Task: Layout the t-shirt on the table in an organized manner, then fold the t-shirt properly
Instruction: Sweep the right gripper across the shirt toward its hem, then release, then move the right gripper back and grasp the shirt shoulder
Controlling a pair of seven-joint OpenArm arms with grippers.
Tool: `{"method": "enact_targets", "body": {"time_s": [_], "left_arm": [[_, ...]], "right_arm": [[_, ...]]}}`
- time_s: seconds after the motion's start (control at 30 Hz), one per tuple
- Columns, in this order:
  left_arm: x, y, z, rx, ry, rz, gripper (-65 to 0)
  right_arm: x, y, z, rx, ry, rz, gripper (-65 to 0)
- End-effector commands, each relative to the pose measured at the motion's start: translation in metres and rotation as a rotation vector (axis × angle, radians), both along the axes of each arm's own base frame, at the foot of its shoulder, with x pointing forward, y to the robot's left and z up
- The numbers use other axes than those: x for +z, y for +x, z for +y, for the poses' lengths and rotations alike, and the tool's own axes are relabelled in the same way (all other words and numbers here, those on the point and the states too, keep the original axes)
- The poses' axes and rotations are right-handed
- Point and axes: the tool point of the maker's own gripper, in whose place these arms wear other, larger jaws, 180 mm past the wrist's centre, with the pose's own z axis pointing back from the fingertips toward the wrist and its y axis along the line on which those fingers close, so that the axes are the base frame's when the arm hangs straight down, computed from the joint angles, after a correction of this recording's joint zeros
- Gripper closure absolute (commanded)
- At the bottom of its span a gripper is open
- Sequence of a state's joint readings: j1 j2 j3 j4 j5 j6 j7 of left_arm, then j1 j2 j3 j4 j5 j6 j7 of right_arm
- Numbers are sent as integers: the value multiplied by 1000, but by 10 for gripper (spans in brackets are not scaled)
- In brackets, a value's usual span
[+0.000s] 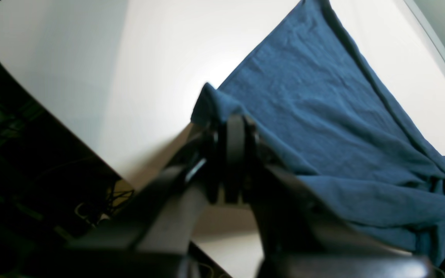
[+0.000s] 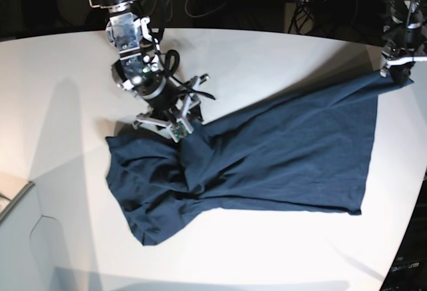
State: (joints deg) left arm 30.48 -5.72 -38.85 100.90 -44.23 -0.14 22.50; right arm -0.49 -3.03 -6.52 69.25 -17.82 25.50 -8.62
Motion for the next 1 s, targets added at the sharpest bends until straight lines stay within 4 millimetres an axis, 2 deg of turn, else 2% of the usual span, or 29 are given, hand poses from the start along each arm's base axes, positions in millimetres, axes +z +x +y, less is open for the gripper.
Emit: {"method": "enact_targets", "body": {"time_s": [0.0,0.03,0.07,0.13,0.2,0.23,0.33,0.4,0.5,0.63,0.7,0.77,0.9,0.97], "left_arm": [[11,4,4,-1,25,-33,-1],[11,4,4,-1,25,-33,-1],[11,4,4,0,26,-34,-1],[13,4,5,1,29,-37,-1],[15,4,5,1,32,-41,-1],[15,5,5,1,31,-43,-1],[16,5,6,4,36,-49,-1],[20,10,6,3,38,-65,-1],[23,16,6,3,38,-79,-1],[26,18,6,3,40,-91,-1],[35,27,6,-4,54,-119,-1],[44,28,13,0,71,-133,-1],[57,32,24,22,96,-166,-1],[64,33,29,37,109,-182,-1]], "right_arm": [[21,19,9,4,36,-70,-98],[23,20,8,4,33,-71,-27],[24,20,9,3,35,-76,0],[33,20,8,-1,37,-99,0],[42,11,6,-5,41,-124,0],[54,9,5,-9,44,-157,0],[87,-11,5,-15,58,-233,0],[107,-26,13,1,79,-272,0],[130,-52,31,49,114,-306,0],[156,-80,41,64,155,-330,0],[160,-89,42,63,163,-325,0],[154,-95,42,63,162,-304,0],[120,-110,51,117,140,-210,0],[106,-112,52,149,122,-183,-35]]}}
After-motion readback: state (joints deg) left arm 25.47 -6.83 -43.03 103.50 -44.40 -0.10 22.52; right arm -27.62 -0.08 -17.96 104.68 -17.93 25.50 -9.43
